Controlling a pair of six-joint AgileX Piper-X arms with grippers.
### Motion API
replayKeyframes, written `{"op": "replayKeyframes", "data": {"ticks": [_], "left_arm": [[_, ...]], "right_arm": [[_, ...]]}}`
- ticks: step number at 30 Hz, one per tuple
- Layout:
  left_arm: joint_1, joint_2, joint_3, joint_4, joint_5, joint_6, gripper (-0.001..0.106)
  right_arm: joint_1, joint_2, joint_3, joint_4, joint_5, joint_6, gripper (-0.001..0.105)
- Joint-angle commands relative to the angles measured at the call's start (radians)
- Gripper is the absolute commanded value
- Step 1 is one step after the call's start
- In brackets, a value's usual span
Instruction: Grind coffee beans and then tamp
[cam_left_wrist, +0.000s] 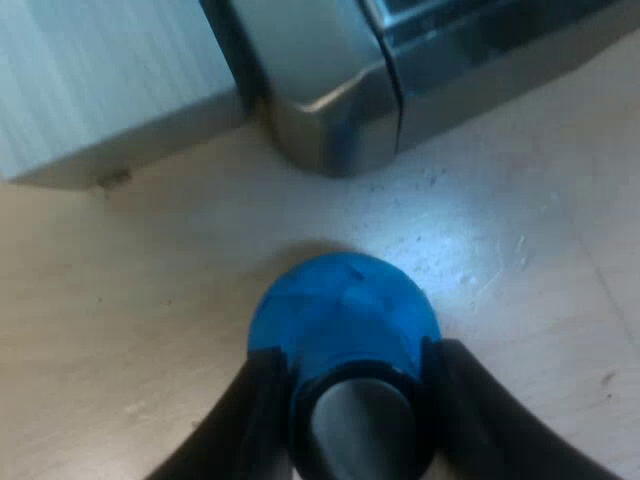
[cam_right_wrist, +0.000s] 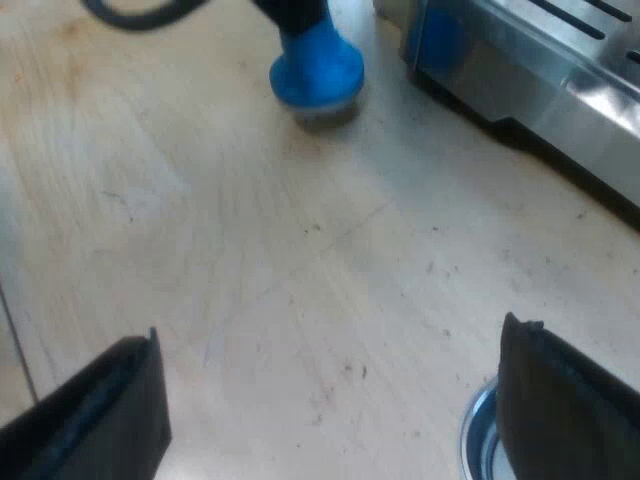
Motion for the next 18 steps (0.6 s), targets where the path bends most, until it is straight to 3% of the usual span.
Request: {"op": "replayKeyframes", "data": {"ticks": [1, 9, 11, 12, 13, 15, 18], "left_arm": [[0.001, 0.011, 0.017, -0.020, -0.010, -0.010, 0.000], [0.001, 0.010, 0.022, -0.020, -0.026, -0.016, 0.003], [0.001, 0.010, 0.022, -0.011, -0.026, -0.016, 0.023], [0.001, 0.010, 0.022, -0.008, -0.026, -0.016, 0.039], [0.001, 0.010, 0.022, -0.007, -0.026, -0.016, 0.045], [0.001, 0.010, 0.022, -0.007, -0.020, -0.014, 0.079], [0.001, 0.010, 0.022, 0.000, -0.013, 0.009, 0.095]], "right_arm": [[-0.004, 0.032, -0.020, -0.044, -0.034, -0.030, 0.070], [-0.004, 0.077, -0.022, -0.065, -0.066, -0.034, 0.070], [-0.004, 0.077, -0.022, -0.065, -0.063, -0.034, 0.070], [-0.004, 0.077, -0.022, -0.065, -0.063, -0.034, 0.070], [-0.004, 0.077, -0.022, -0.065, -0.063, -0.034, 0.070], [-0.004, 0.077, -0.022, -0.065, -0.063, -0.034, 0.070], [-0.004, 0.077, -0.022, -0.065, -0.055, -0.034, 0.070]]}}
